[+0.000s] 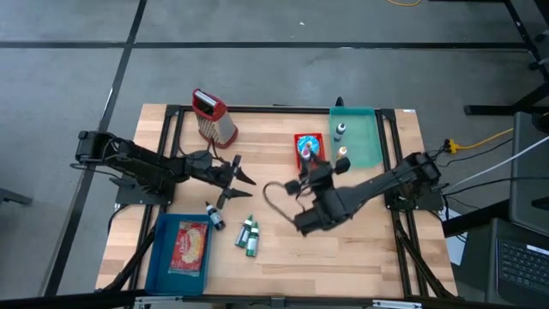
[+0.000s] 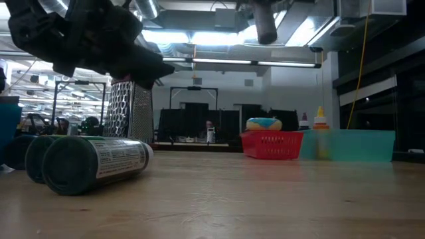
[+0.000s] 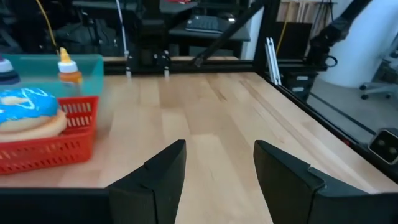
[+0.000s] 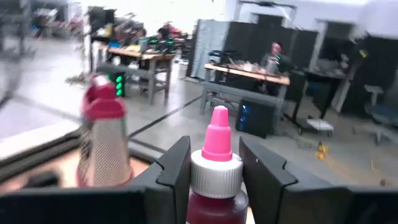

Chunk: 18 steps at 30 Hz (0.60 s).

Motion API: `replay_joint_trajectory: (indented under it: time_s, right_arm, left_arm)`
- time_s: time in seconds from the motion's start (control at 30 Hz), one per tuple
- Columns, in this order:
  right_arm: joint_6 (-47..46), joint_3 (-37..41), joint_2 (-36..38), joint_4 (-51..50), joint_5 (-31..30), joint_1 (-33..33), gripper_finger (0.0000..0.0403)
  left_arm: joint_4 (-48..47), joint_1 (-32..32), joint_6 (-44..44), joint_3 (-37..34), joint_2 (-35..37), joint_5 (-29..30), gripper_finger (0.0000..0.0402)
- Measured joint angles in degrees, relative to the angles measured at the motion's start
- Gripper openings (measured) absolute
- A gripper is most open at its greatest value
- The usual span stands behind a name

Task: Pick & Place Food Item
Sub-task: Put the pink food coloring bottle into the green bin

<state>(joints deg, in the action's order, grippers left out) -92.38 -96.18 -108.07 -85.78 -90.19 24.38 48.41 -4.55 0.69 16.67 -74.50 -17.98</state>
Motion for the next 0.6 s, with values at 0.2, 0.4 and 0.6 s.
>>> replay_joint_trajectory:
  time_s: [0.2, 0.4, 0.6]
  right_arm:
    - [8.66, -4.91, -1.25, 0.73, 0.02, 1.41, 0.0114]
    - [9.53, -4.91, -1.98, 2.70, 0.23, 2.34, 0.0114]
    - [11.79, -4.53, -1.95, 1.33, 0.23, 0.24, 0.0115]
  left_arm:
    - [1.08, -1.40, 0.09, 0.00, 0.00, -0.24, 0.0184]
    - [0.98, -1.56, 0.22, 0.00, 0.00, -2.02, 0.0184]
    - [1.10, -1.95, 0.17, 0.00, 0.00, -2.32, 0.0184]
